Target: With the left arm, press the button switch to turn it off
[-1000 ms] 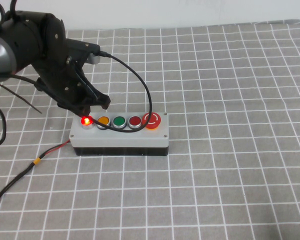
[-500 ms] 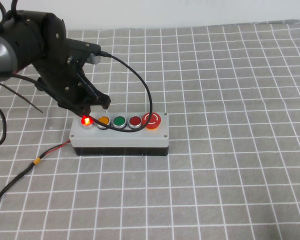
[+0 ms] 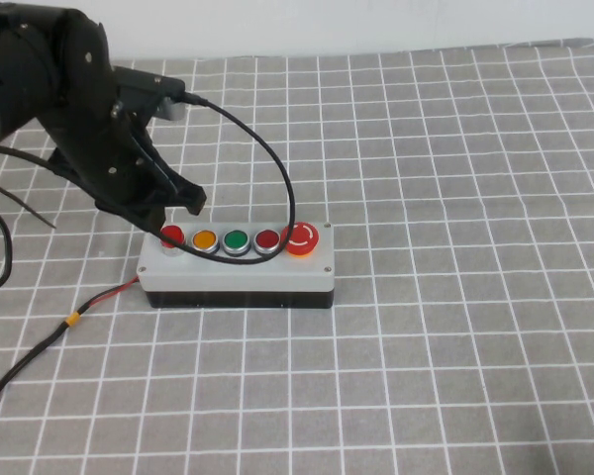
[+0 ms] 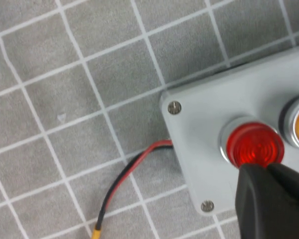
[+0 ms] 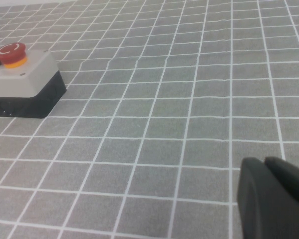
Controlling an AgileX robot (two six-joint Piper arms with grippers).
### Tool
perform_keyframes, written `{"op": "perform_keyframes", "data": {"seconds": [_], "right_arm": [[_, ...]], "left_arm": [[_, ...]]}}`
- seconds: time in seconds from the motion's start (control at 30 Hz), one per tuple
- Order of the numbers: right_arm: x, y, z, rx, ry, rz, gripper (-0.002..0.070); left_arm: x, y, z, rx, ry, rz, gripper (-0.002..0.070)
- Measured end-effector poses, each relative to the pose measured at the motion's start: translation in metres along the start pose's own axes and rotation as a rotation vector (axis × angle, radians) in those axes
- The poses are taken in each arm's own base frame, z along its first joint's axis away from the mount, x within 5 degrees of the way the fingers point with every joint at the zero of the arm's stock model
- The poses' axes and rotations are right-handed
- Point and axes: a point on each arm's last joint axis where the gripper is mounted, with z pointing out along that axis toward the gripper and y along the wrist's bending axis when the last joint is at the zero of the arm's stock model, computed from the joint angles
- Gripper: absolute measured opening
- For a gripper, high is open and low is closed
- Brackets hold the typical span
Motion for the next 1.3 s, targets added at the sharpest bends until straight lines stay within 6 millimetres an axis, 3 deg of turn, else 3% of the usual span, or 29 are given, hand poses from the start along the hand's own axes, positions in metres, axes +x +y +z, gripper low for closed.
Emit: {"op": "perform_keyframes", "data": {"seconds": [0.2, 0.37, 0.47, 0.73, 0.9, 1.07, 1.17, 1.3], "right_arm": [[0.000, 0.000, 0.000, 0.000, 0.000, 0.000, -0.0018], [0.000, 0.000, 0.000, 0.000, 0.000, 0.000, -0.0018], [0.000, 0.000, 0.000, 0.000, 0.000, 0.000, -0.0018], [0.000, 0.000, 0.000, 0.000, 0.000, 0.000, -0.0018], [0.000, 0.000, 0.000, 0.000, 0.000, 0.000, -0.0018], [0.000, 0.000, 0.000, 0.000, 0.000, 0.000, -0.0018], [0.000, 0.000, 0.000, 0.000, 0.000, 0.000, -0.0018], [0.000, 0.000, 0.000, 0.000, 0.000, 0.000, -0.0018]], "left_arm": [[0.003, 0.000, -0.009, -0.002, -0.010, 0.000, -0.0004], [0.018, -0.002, -0.055, -0.033, -0.205, 0.002, -0.0004], [0.044, -0.006, -0.089, -0.054, -0.340, 0.000, -0.0004], [0.130, -0.020, -0.132, -0.069, -0.546, -0.063, -0.0004], [0.181, -0.029, -0.142, -0.064, -0.704, -0.106, -0.0004], [0.227, -0.036, -0.135, -0.068, -0.779, -0.116, -0.0004], [0.241, -0.038, -0.132, -0.083, -0.799, -0.108, -0.0004], [0.247, -0.038, -0.133, -0.091, -0.812, -0.104, -0.0004]]}}
